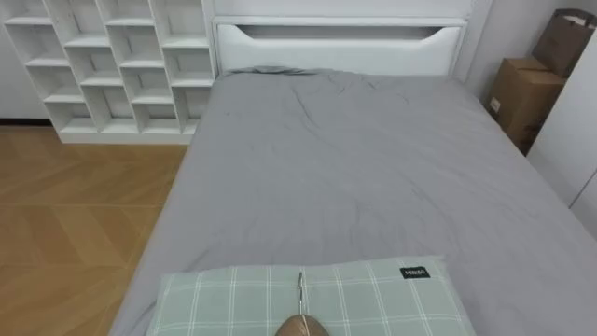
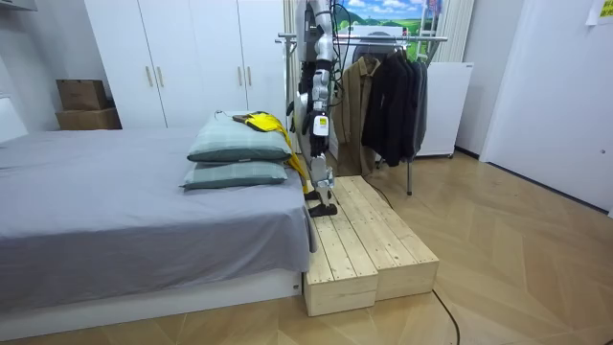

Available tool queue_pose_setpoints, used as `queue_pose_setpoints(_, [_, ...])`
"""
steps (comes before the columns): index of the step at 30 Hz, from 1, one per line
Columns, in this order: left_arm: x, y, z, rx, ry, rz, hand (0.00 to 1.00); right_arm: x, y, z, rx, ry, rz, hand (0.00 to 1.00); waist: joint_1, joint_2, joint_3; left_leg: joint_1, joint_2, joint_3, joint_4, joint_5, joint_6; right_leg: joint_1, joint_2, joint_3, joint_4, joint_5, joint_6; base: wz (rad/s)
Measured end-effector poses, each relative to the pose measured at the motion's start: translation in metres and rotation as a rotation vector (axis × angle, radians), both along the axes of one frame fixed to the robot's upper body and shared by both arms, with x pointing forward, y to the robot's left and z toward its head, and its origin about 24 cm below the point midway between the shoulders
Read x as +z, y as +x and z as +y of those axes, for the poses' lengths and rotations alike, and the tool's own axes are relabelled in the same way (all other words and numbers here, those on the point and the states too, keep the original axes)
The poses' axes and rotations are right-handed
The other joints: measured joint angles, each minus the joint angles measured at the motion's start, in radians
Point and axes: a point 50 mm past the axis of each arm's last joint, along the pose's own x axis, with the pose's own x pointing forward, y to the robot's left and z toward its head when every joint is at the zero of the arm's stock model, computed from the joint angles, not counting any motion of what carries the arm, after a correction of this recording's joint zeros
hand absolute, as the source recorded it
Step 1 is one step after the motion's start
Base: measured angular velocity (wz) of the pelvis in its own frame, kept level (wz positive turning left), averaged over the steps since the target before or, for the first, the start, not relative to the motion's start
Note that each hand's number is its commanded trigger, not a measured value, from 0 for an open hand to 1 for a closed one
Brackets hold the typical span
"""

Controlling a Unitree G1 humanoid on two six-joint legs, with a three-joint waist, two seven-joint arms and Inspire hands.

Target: Hang clothes

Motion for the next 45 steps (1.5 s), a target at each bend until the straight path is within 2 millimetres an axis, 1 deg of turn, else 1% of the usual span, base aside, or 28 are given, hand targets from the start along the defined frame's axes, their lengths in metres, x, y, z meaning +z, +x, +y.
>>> queue_pose_setpoints(12, [0.000,0.003,-0.001,-0.021,0.005,-0.014,0.00,0.000,0.003,-0.002,0.006,-0.012,-0.015,0.00,-0.002,0.001,0.0007,-0.004,-0.002,-0.005,0.000,0.000,0.000,-0.005,0.001,-0.001,0.002,0.000,0.000,0.00])
queue_pose_setpoints(15, [0.000,0.003,-0.001,-0.021,0.006,-0.013,0.00,0.000,0.003,-0.003,0.029,-0.017,-0.011,0.00,-0.001,0.001,0.0013,-0.003,-0.002,-0.005,-0.002,0.000,0.000,-0.007,0.000,-0.002,0.001,0.000,0.000,0.00])
queue_pose_setpoints(22, [0.000,0.002,0.000,-0.015,0.010,-0.009,0.00,0.001,0.001,-0.004,0.121,-0.029,0.005,0.00,0.001,-0.004,0.0025,-0.004,0.000,0.014,-0.005,0.000,0.000,-0.014,0.001,0.002,0.002,0.000,0.000,-0.04])
queue_pose_setpoints(27, [0.000,0.001,0.000,-0.011,0.005,-0.008,0.00,0.001,0.004,-0.004,0.149,-0.030,0.006,0.00,0.001,-0.006,0.0021,-0.008,-0.001,0.015,-0.003,0.000,0.001,-0.015,0.000,0.001,0.002,0.000,0.000,0.00])
queue_pose_setpoints(29, [0.000,0.002,0.000,-0.005,-0.002,-0.014,0.00,0.001,0.009,-0.004,0.176,-0.035,-0.002,0.00,0.001,-0.008,0.0013,-0.016,-0.001,0.015,0.000,0.000,0.001,-0.021,0.000,0.002,0.002,0.000,0.001,0.00])
queue_pose_setpoints(33, [0.000,0.000,0.000,-0.001,-0.015,-0.018,0.00,0.001,0.009,-0.005,0.210,-0.041,0.004,0.00,0.001,-0.009,0.0014,-0.019,-0.001,0.015,0.010,0.000,0.001,-0.022,0.000,0.001,0.002,0.001,0.001,0.00])
queue_pose_setpoints(45, [0.000,0.000,0.000,-0.005,-0.033,-0.022,0.00,0.001,0.010,-0.005,0.217,-0.044,0.007,0.00,0.000,-0.005,0.0019,-0.019,-0.001,0.012,0.011,-0.001,0.001,-0.020,-0.001,0.001,0.003,0.001,0.002,0.00])
